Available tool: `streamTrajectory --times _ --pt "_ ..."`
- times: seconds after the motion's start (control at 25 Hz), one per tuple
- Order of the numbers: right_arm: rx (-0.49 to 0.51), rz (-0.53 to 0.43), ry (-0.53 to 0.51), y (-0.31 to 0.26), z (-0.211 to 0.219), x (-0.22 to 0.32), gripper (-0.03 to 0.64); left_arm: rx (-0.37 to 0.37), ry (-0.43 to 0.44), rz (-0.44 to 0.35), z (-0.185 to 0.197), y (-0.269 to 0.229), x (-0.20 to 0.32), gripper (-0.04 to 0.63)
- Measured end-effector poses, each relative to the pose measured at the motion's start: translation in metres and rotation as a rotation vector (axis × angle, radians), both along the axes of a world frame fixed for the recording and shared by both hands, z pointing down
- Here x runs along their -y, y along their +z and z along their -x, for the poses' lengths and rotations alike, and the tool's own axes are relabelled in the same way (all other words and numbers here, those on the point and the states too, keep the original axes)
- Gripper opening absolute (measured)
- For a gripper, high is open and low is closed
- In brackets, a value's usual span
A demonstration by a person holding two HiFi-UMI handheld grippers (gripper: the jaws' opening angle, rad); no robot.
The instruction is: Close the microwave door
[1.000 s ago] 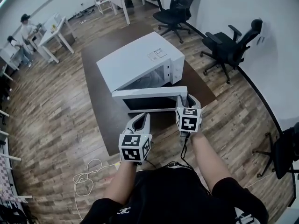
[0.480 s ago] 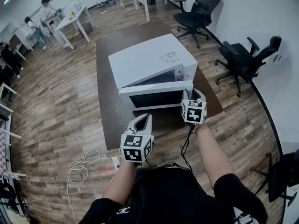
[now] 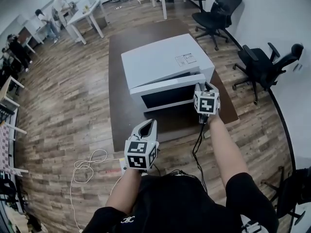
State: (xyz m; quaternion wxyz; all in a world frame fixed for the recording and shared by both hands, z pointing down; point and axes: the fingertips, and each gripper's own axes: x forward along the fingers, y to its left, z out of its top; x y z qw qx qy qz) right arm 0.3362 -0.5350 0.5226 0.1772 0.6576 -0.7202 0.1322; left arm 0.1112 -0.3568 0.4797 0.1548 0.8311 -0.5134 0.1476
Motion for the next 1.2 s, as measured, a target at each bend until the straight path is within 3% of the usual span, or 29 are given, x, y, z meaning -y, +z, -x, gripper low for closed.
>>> streamTrajectory --times 0.56,1.08,1.2 --pt "-0.009 0.026 -0.016 -0.001 0.004 0.027 0.14 0.045 -0.043 0.01 0.02 0.004 -0.004 0.009" --pt "-0.036 0.044 0.0 0.0 0.007 0.044 0.14 0.066 -0.019 0.004 0.017 0.004 -0.004 0.009" --pt "-0.052 0.005 0.017 -0.001 0.006 0.042 0.141 0.067 -0.022 -0.003 0.021 0.002 -0.006 0.009"
